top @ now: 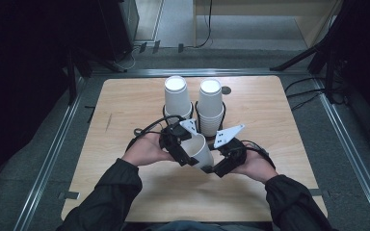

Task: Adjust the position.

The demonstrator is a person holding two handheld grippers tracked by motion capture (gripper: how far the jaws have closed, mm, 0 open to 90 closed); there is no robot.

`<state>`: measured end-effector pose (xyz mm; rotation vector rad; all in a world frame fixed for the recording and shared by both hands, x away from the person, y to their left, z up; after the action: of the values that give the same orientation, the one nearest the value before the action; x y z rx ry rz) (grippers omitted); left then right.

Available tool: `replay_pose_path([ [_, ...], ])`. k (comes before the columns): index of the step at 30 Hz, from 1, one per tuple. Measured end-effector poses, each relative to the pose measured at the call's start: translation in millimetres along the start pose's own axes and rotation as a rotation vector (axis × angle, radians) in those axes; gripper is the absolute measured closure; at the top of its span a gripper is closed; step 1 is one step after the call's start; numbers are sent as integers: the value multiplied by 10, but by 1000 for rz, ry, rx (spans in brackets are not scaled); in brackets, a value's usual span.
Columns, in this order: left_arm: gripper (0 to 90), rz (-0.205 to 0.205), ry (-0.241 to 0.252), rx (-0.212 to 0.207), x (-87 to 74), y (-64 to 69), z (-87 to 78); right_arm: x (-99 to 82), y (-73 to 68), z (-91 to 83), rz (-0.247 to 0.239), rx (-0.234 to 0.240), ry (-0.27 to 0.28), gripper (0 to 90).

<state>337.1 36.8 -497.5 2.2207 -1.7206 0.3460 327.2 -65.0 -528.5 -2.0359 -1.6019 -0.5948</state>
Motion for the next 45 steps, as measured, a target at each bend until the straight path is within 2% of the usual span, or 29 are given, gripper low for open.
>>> replay_pose_path([
  [6,155,27,-1,-15,56,64,15,2,-32,57,-18,6,-7,169],
  [8,154,33,15,-26,84,95,9,-2,-45,70,-20,14,-10,196],
  [11,147,41,16,-15,92,104,5,-13,-47,81,-30,6,-21,225],
  [13,138,50,30,-1,94,100,7,-15,-46,71,-33,2,-21,232],
  [14,128,48,33,-6,92,99,7,-15,-39,62,-40,-12,-22,233],
  [17,104,35,55,-21,85,89,3,-8,-49,50,-24,11,-23,233],
  [20,95,44,86,2,85,86,-26,7,-35,18,-35,-3,1,232],
  [24,73,26,131,-16,82,107,-67,21,-49,-27,-30,7,14,229],
  [25,42,21,137,-21,78,112,-73,18,-46,-32,-32,1,13,228],
  [28,16,5,143,-6,59,89,-98,-3,-16,-54,-13,-4,11,227],
  [29,16,5,156,2,56,74,-120,-8,-9,-62,-10,-2,14,227],
  [31,26,-15,199,-23,62,74,-171,-14,19,-90,5,-9,23,227],
  [33,37,-12,210,-16,50,48,-205,-5,42,-122,22,-20,41,226],
  [35,37,-34,230,-15,33,22,-240,-2,52,-152,30,-19,54,226],
  [39,37,-51,248,-9,-7,-13,-274,-18,96,-224,54,-35,71,226],
  [40,37,-48,250,1,-22,-25,-273,-20,113,-243,60,-44,77,225],
  [43,76,-58,259,42,-81,-68,-256,-21,124,-276,91,-21,90,225],
  [45,76,-83,272,24,-115,-93,-245,-17,134,-283,99,-25,97,225],
])
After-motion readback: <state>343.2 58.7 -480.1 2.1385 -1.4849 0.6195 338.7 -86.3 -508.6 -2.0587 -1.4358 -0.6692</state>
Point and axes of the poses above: each handheld gripper's, and its own axes: z roughly forward along the jaws, x roughly out of its top, y roughly to its right, the point moved 8 cm from there along z, roughly forward along the jaws, and after that the axes turned 10 degrees about -y, right-handed, at the moved point
